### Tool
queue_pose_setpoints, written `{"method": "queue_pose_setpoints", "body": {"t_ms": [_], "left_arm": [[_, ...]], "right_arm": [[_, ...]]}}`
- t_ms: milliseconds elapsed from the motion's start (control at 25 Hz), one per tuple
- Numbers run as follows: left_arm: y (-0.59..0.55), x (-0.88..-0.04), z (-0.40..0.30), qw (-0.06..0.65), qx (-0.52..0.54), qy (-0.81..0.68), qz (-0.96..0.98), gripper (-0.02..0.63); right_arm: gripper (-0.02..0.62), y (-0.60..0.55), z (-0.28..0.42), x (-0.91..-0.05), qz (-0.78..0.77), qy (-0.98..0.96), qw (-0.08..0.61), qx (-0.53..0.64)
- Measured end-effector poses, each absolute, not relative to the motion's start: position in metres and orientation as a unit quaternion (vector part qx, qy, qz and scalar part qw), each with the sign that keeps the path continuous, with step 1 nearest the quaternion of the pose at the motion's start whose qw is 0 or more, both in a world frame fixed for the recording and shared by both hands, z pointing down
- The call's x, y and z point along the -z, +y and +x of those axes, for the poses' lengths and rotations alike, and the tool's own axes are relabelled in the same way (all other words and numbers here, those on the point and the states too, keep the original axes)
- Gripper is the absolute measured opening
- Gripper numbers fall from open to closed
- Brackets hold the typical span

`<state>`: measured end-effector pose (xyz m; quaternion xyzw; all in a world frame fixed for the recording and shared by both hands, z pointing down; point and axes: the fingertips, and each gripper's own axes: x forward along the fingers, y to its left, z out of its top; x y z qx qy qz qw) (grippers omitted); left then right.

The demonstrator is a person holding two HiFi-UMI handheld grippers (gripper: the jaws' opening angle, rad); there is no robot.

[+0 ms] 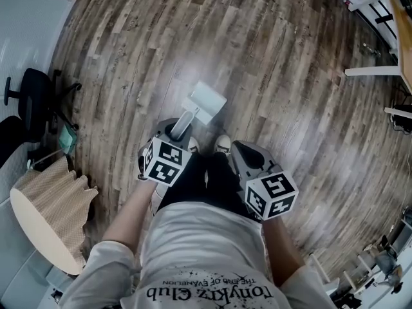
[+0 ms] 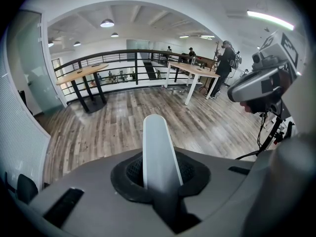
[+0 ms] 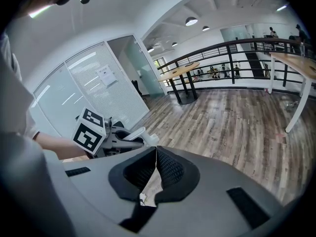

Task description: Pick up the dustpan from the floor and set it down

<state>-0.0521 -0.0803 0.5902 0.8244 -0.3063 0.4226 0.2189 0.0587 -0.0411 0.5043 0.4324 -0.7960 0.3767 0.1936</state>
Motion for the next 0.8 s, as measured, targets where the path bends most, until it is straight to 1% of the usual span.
{"method": "queue_pose_setpoints", "body": {"t_ms": [800], "left_arm": [[-0.088,-0.63,-0.045,0.23,-0.42,-0.3,0.825,0.077]], "right_arm": [[0.026,-0.042,0.065,-0.511,0.437,-0.789,0.193,-0.387]]}}
